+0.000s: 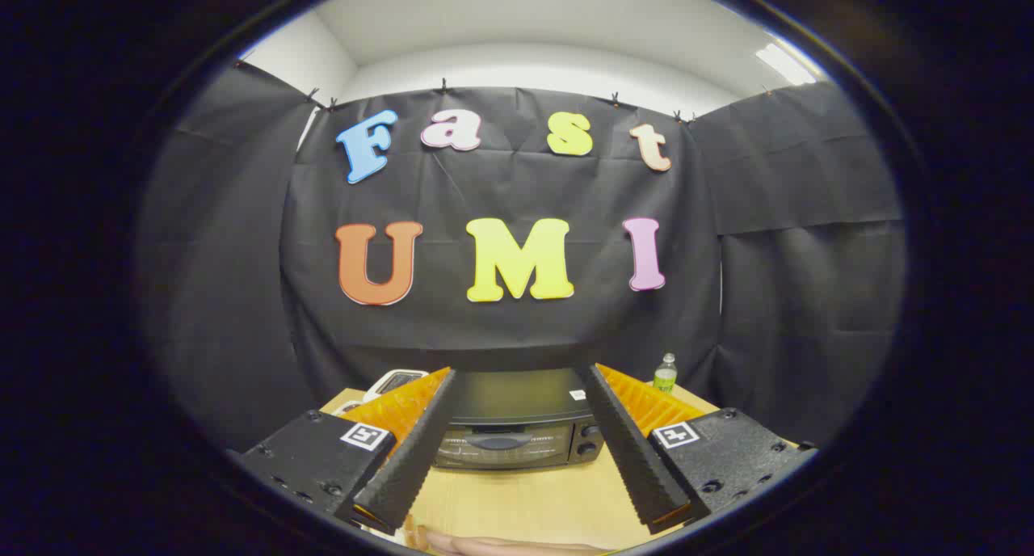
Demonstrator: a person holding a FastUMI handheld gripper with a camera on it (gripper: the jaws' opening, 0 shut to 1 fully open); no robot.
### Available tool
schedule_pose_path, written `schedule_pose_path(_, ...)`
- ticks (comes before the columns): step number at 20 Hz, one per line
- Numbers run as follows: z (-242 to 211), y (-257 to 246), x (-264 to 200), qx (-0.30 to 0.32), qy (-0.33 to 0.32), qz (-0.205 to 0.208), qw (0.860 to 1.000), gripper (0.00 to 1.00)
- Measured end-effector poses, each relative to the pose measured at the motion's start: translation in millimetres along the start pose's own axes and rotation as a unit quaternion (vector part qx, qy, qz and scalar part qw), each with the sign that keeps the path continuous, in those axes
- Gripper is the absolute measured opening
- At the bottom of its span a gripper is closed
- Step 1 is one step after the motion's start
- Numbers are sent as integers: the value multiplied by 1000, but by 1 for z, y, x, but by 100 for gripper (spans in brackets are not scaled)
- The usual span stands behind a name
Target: Open the toaster oven, put the food inside, and close the toaster oven door.
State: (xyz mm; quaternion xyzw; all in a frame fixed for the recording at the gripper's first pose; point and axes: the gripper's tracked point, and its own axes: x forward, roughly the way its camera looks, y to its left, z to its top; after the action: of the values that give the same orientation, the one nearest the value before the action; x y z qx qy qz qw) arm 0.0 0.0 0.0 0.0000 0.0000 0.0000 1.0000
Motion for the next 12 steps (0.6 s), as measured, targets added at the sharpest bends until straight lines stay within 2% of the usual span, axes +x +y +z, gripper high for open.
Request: schedule_pose_path(12, -12, -1, 29, 15, -5, 13, 1000, 100)
